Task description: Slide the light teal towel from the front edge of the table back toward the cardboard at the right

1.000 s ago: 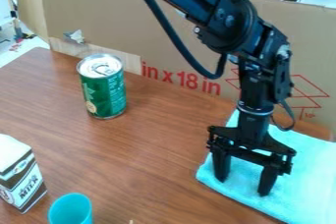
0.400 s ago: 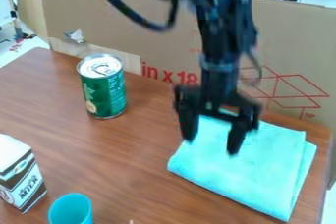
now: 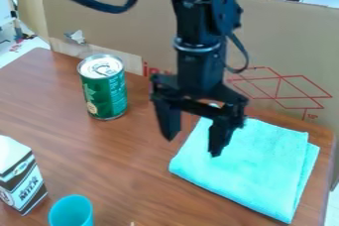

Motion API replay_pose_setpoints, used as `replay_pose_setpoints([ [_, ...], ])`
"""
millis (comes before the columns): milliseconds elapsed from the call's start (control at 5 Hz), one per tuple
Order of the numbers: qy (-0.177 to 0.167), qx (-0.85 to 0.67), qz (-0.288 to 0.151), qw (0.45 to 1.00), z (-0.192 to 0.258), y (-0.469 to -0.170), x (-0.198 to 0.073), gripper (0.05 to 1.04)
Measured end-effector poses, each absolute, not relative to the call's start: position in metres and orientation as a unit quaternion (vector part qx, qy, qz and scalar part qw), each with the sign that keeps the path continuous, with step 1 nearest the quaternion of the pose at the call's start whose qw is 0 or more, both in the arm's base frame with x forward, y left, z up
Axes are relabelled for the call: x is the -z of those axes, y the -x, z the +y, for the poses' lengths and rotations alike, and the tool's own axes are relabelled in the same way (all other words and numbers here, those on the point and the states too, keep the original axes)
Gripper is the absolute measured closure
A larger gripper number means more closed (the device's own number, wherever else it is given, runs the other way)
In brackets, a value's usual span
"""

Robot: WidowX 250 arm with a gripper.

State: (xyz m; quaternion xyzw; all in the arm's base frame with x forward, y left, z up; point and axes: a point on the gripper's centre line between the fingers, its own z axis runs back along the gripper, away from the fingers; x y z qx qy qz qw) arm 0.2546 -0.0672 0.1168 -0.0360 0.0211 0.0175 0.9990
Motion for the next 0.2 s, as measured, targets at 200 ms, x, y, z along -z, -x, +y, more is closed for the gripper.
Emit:
replay_pose_setpoints([
  [200, 0.014, -0.009, 0.066, 0.998, -0.0585, -0.2326, -0.1171, 0.083],
])
